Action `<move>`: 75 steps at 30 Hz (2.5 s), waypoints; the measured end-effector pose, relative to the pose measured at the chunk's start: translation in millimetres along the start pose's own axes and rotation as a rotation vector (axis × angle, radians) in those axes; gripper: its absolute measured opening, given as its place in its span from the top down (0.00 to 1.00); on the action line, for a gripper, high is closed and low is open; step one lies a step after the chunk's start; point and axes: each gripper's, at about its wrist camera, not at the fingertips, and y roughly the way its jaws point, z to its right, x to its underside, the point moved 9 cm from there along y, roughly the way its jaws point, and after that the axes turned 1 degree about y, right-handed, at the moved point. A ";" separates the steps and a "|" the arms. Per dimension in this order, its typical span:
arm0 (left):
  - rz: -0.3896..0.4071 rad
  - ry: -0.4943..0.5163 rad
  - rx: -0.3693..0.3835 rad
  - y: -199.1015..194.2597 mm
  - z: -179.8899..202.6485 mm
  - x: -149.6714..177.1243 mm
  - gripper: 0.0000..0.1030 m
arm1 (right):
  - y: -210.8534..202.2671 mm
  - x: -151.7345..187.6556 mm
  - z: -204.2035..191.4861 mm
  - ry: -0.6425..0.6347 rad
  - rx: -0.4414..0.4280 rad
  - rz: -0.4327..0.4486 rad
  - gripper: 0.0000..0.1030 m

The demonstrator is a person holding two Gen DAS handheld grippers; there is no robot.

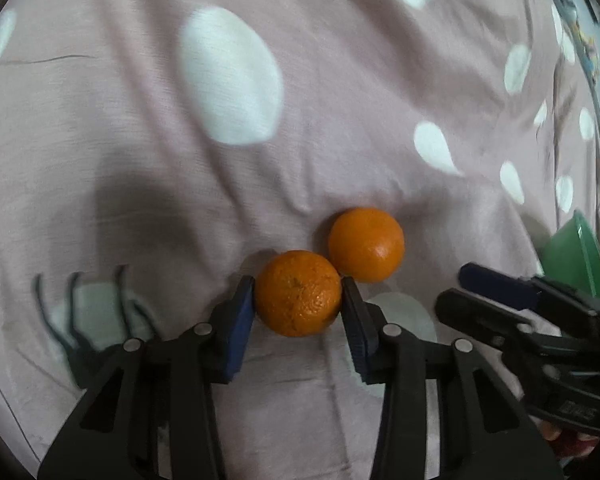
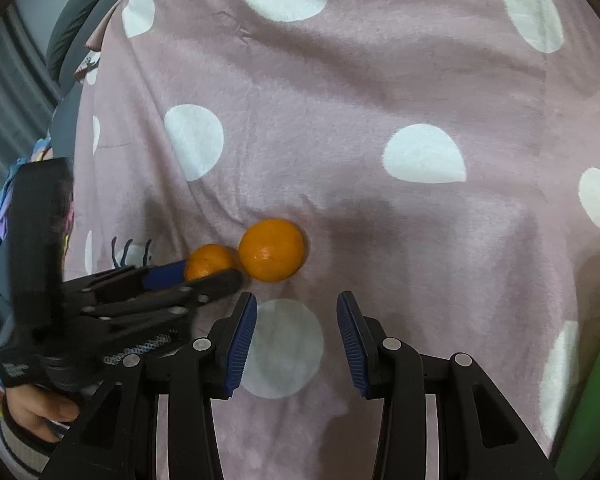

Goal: Organize fruits
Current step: 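Grasp a tangerine with the left tool while the right tool grasps the other, then carry both tangerines over the green bowl and open both tools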

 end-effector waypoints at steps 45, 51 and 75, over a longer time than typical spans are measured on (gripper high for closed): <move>0.049 -0.027 0.032 -59.2 -8.7 30.1 0.59 | -50.7 6.5 -22.5 -0.075 0.100 0.035 0.54; 0.041 -0.031 0.042 -72.7 -2.3 50.5 0.59 | -64.8 9.2 -24.3 -0.083 0.106 0.065 0.54; -0.068 0.466 0.200 7.6 329.5 33.9 0.59 | -209.1 71.7 187.4 0.222 0.476 0.170 0.54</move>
